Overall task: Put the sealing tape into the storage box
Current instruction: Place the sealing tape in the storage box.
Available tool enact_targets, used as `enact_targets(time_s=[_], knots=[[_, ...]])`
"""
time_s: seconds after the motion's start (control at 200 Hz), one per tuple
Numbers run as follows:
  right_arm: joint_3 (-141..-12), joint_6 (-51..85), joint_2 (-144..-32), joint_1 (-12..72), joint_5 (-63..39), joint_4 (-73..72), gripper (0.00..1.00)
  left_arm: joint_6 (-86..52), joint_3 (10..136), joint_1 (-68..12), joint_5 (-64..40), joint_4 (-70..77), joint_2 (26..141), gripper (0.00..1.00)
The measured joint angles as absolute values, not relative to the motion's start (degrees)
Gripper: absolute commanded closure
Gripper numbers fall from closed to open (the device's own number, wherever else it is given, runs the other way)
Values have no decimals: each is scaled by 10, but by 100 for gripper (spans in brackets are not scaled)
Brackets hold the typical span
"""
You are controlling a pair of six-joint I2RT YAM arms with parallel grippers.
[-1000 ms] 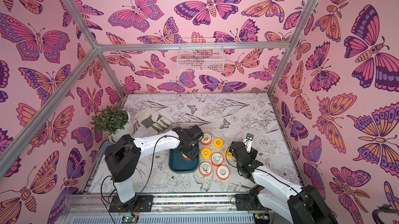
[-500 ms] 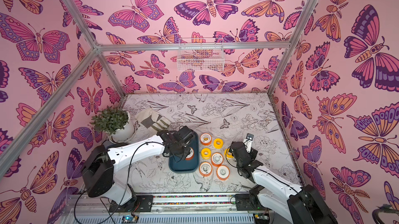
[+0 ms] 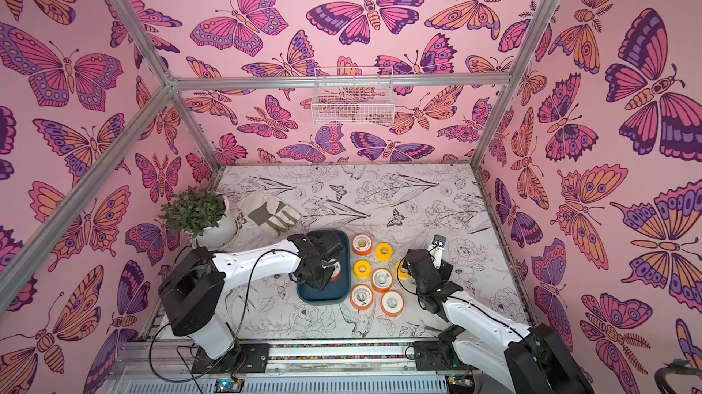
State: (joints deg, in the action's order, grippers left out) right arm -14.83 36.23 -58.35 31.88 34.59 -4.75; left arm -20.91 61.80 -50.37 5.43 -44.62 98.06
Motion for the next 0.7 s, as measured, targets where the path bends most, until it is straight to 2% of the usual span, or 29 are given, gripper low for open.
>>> enact_targets(time_s=[0.451,0.701], knots=[[-152,362,-594,316,339,-48,1,-206,661,-498,49,-435,1025,96],[-152,362,-594,316,337,-48,1,-204,675,-494,49,-430,1037,90]])
